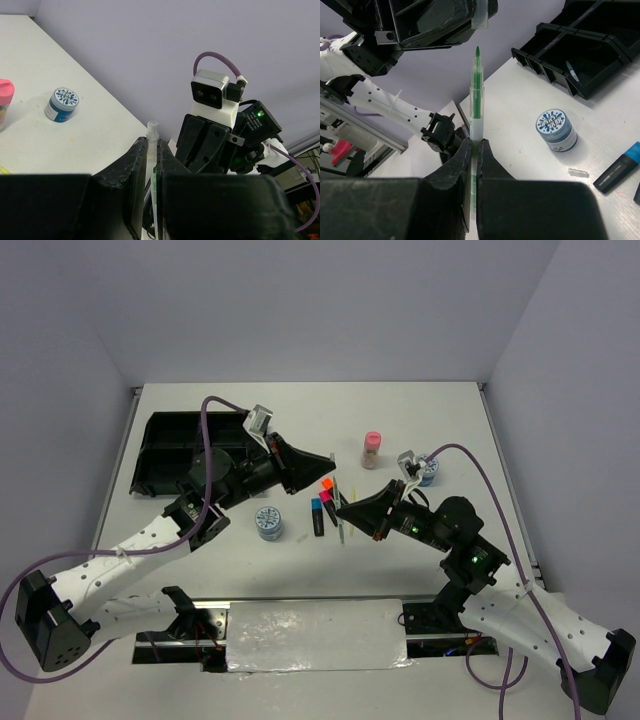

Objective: Sort the stationery into containers
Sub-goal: Close the pen cap on the pen.

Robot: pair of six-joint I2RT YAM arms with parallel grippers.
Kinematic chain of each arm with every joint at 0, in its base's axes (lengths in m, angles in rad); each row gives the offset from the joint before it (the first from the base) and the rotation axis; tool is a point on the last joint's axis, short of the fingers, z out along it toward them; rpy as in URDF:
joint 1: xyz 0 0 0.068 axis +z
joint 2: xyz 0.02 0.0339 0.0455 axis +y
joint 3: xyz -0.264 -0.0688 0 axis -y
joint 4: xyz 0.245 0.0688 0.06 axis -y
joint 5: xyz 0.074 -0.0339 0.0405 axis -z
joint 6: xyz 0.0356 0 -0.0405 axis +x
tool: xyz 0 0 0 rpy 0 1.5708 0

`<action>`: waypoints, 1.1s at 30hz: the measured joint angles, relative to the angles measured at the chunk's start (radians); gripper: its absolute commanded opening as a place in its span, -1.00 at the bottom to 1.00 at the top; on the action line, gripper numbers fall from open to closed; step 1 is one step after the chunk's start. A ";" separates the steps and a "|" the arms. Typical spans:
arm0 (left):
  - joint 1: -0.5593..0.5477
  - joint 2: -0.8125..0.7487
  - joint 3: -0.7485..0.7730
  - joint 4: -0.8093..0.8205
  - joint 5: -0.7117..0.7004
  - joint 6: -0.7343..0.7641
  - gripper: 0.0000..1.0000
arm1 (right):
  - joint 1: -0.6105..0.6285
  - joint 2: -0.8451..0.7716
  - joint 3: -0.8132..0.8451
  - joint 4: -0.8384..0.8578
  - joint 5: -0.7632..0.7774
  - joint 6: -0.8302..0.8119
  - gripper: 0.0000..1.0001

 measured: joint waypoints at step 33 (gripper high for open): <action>0.000 0.007 -0.045 0.060 0.043 -0.021 -1.00 | 0.000 0.016 0.036 -0.039 0.037 -0.023 -1.00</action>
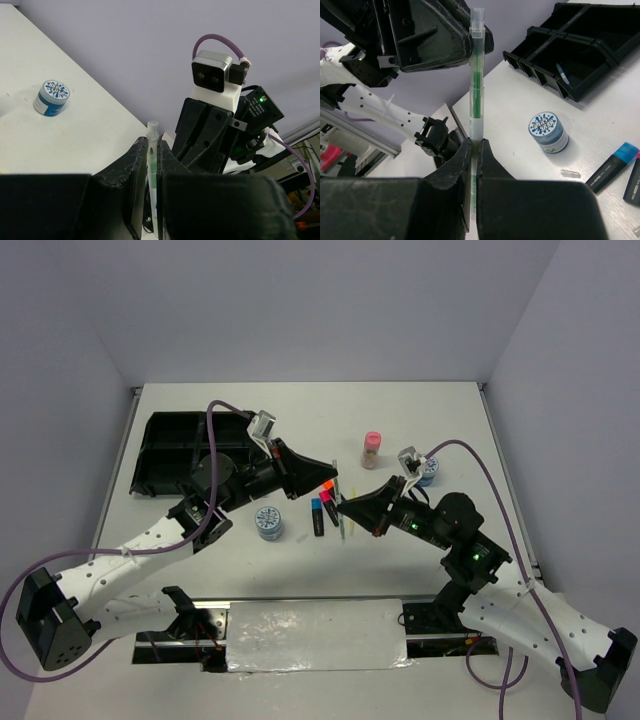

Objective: Sort the stationery into containers
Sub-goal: Close the pen cap on the pen.

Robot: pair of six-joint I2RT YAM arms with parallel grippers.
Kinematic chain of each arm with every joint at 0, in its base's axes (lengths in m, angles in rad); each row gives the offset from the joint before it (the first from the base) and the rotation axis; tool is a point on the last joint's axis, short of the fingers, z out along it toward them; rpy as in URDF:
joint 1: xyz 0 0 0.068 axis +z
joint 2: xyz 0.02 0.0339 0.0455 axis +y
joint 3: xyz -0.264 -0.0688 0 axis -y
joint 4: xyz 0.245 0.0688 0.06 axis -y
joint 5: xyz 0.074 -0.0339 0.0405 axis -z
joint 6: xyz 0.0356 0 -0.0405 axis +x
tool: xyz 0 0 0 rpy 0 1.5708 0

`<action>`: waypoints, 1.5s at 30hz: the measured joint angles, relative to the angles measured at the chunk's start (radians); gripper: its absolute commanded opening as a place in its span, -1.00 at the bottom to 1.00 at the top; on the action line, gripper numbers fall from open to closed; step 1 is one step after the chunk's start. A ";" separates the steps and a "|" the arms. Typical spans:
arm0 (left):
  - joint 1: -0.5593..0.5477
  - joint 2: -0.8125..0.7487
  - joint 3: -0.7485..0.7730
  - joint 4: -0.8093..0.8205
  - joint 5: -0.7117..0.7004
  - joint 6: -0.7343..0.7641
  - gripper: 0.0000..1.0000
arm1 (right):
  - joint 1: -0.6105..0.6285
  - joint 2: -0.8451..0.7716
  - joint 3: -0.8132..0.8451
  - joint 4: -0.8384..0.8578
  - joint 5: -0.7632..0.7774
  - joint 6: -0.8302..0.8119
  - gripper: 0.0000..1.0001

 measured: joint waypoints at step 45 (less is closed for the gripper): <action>0.007 -0.023 -0.024 0.168 0.214 0.050 -0.98 | 0.008 0.185 0.141 0.166 -0.151 -0.043 -1.00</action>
